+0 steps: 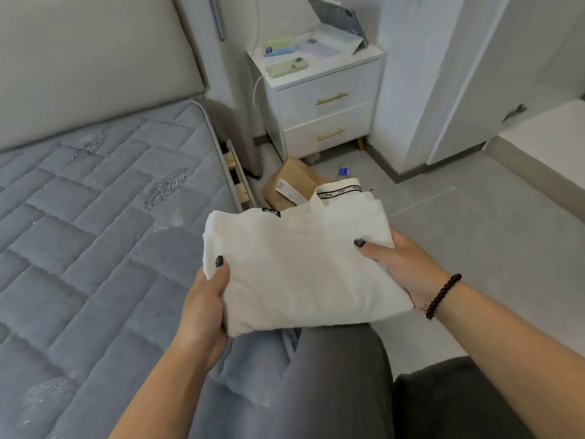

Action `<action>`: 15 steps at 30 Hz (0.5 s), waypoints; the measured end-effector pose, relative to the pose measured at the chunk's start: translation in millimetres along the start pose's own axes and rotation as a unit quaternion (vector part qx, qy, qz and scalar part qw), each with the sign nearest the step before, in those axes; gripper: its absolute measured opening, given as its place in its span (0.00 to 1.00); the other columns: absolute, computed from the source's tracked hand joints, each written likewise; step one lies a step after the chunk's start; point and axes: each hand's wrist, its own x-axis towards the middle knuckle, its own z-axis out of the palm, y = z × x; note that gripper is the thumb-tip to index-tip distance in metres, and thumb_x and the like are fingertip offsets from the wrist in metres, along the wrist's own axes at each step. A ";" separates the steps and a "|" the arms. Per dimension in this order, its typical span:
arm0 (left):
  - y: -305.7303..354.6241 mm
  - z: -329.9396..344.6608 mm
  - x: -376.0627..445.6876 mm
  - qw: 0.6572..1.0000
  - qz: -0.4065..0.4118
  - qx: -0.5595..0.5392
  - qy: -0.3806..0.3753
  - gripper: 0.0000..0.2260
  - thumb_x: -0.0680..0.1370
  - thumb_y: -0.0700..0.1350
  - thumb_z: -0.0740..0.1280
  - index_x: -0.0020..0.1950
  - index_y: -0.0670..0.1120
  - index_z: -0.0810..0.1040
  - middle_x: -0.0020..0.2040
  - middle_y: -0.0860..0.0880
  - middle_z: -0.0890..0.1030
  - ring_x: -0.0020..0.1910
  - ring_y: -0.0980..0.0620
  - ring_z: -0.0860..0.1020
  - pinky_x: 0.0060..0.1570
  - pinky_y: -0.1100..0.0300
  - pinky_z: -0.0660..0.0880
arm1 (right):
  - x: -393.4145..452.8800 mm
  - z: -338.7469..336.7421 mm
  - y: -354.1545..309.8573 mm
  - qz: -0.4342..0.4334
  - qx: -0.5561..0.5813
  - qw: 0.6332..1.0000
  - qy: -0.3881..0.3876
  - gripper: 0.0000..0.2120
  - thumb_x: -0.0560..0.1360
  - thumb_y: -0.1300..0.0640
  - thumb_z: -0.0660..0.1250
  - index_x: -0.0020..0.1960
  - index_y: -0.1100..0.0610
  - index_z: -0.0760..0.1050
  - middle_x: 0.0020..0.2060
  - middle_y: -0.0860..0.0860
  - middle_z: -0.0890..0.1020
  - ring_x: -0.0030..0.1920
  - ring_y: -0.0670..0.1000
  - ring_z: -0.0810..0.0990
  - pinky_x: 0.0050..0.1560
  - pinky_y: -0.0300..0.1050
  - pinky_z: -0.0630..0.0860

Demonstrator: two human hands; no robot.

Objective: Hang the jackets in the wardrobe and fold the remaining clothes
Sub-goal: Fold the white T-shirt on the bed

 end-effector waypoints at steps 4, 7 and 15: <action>9.8 76.8 47.7 0.997 -0.005 0.076 -0.024 0.10 0.81 0.50 0.62 0.63 0.57 0.74 0.55 0.54 0.84 0.51 0.52 0.84 0.40 0.52 0.81 | 23.2 -66.2 -27.2 -0.010 0.012 0.999 0.051 0.10 0.77 0.60 0.67 0.56 0.51 0.77 0.48 0.49 0.86 0.47 0.51 0.85 0.40 0.45 0.81; 22.9 137.9 73.7 0.990 0.006 0.139 -0.039 0.09 0.82 0.46 0.61 0.57 0.59 0.77 0.52 0.53 0.85 0.48 0.52 0.84 0.44 0.51 0.79 | 35.6 -112.1 -60.4 -0.011 0.011 0.996 0.090 0.10 0.77 0.61 0.67 0.55 0.49 0.78 0.49 0.49 0.85 0.48 0.52 0.85 0.43 0.47 0.81; 133.1 272.3 81.1 0.968 0.006 0.217 -0.122 0.09 0.82 0.47 0.62 0.56 0.61 0.78 0.51 0.56 0.84 0.49 0.53 0.83 0.49 0.52 0.77 | 1.8 -175.3 -208.3 0.011 0.046 0.982 0.181 0.10 0.75 0.60 0.68 0.56 0.51 0.78 0.47 0.49 0.86 0.45 0.51 0.85 0.35 0.41 0.80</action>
